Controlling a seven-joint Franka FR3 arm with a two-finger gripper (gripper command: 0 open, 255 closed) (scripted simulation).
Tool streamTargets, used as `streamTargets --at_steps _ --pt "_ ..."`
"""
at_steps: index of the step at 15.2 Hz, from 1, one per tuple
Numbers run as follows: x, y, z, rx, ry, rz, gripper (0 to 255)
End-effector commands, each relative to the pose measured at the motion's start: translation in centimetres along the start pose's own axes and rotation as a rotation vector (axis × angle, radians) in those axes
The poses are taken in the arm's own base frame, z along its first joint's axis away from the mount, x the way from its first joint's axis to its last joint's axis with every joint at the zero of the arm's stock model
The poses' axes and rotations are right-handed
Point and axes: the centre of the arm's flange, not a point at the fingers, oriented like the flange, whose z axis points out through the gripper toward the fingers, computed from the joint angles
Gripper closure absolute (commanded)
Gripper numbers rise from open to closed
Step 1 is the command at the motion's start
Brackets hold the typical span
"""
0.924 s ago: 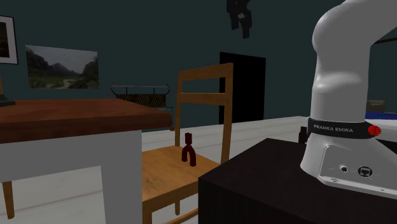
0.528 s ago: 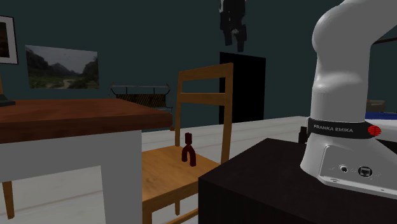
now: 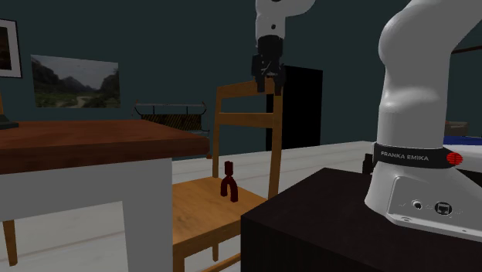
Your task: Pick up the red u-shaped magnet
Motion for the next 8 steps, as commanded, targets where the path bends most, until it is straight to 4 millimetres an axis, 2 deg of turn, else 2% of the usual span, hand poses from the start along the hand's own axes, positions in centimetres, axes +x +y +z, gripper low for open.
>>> streamTargets --at_steps 1,8 --pt "1.1 0.2 2.2 -0.003 0.014 0.015 0" --pt "5.4 0.7 10.1 -0.014 0.048 0.065 0"
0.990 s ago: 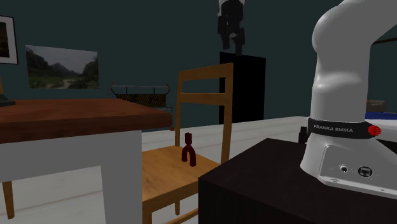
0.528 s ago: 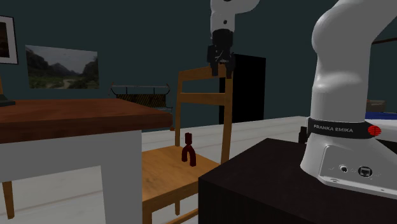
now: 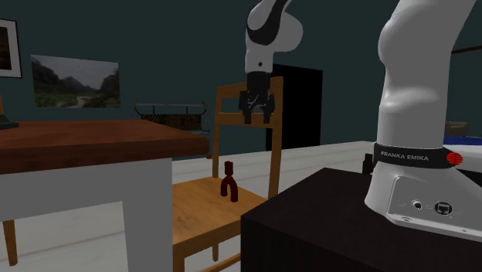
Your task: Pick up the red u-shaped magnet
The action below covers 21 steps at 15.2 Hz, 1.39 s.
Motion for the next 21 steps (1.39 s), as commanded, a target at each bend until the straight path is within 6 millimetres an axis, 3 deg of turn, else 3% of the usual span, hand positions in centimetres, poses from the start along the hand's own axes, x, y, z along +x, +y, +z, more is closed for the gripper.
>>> streamTargets --at_steps 1,18,21 --pt "1.3 0.1 2.0 -0.003 0.014 0.015 0" --pt "12.1 1.8 20.8 -0.029 0.098 0.136 0" --pt "12.2 1.8 22.0 -0.03 0.099 0.137 0"
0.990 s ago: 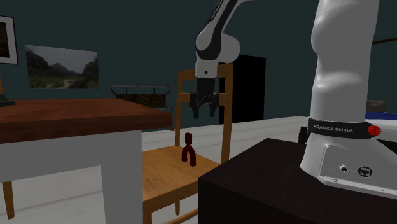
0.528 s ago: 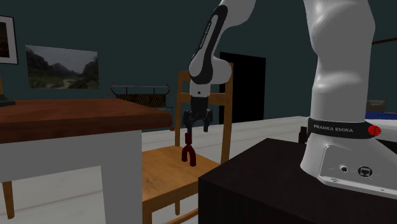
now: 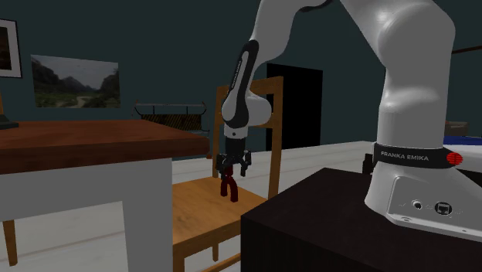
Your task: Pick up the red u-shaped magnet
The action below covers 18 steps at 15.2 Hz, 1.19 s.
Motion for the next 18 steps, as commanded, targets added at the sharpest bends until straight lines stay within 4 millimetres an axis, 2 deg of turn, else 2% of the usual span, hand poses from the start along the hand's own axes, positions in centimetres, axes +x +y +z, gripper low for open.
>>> streamTargets --at_steps 1,5,7,8,17,18 --pt "0.0 -0.1 1.0 0.0 0.001 0.001 0" --pt "-0.3 -0.1 3.4 0.0 0.001 0.001 0" --pt "-0.3 -0.1 3.4 0.0 0.001 0.001 0" --pt "-0.3 -0.1 3.5 0.0 0.001 0.001 255" --pt "-0.3 -0.1 3.4 0.0 0.001 0.001 255" --pt "-0.2 -0.1 2.9 0.0 0.001 0.001 255"
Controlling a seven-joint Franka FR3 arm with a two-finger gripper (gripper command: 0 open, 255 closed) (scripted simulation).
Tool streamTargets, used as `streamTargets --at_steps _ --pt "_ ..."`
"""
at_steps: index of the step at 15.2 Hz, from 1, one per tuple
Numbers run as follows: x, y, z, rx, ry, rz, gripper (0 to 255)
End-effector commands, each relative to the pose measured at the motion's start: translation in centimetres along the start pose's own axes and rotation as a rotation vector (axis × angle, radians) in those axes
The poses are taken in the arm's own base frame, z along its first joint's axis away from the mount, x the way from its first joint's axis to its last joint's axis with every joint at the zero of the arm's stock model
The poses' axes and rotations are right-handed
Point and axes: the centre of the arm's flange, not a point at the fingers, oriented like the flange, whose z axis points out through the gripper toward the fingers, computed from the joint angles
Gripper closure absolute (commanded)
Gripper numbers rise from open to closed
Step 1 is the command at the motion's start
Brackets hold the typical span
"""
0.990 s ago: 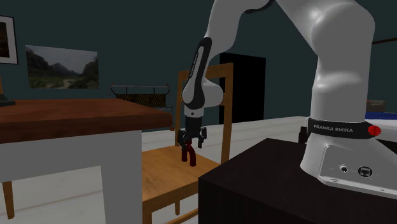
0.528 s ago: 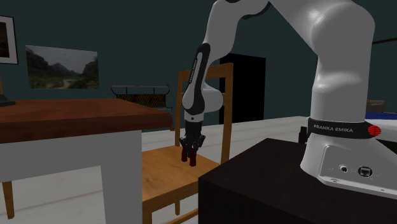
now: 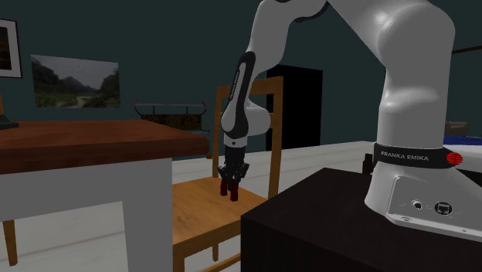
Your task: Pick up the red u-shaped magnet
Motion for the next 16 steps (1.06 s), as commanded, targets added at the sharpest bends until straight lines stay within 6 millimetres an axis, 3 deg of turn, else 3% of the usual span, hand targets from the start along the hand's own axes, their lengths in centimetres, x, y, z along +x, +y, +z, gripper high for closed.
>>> streamTargets --at_steps 1,14,16 --pt "0.0 0.0 -0.8 0.0 0.0 0.0 255" --pt "0.7 0.0 -7.6 0.0 0.0 0.0 255" --pt "0.7 0.0 -7.7 0.0 0.0 0.0 255"
